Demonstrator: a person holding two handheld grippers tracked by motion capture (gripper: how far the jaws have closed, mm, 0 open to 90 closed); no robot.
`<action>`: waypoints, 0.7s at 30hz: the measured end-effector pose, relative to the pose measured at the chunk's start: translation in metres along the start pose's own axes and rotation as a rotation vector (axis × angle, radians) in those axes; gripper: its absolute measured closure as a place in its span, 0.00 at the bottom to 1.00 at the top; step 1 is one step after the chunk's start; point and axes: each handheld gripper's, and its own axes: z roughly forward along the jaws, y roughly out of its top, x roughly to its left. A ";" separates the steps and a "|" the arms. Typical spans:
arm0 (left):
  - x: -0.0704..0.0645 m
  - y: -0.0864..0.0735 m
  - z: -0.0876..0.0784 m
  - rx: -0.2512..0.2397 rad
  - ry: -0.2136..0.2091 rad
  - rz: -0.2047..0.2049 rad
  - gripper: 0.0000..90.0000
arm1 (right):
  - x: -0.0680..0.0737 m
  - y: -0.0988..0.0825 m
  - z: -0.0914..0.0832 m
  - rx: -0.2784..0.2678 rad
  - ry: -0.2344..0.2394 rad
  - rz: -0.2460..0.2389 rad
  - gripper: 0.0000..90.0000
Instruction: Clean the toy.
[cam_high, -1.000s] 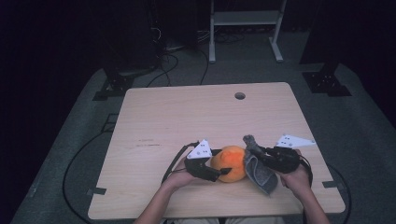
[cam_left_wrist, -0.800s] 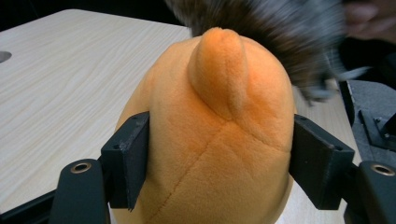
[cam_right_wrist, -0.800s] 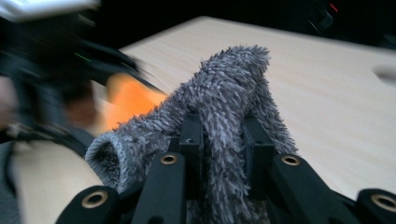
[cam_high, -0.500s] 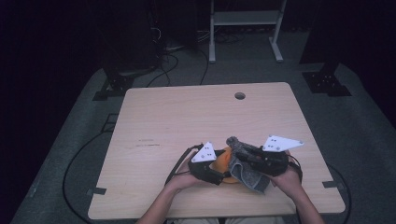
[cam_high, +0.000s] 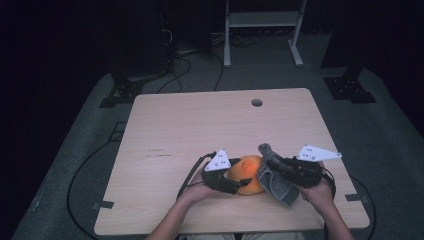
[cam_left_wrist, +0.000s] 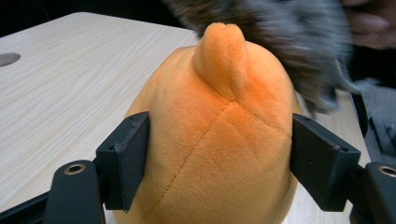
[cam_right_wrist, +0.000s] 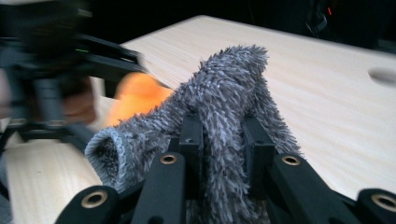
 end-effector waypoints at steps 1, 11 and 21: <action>0.001 0.000 0.001 -0.007 0.001 -0.009 0.28 | 0.008 0.003 0.001 -0.009 0.018 -0.030 0.81; 0.008 -0.003 -0.005 -0.009 0.034 -0.074 0.28 | -0.007 -0.012 0.009 0.062 -0.071 -0.035 0.81; 0.015 -0.004 -0.007 -0.015 0.061 -0.113 0.25 | 0.019 0.003 0.014 0.035 0.008 -0.083 0.80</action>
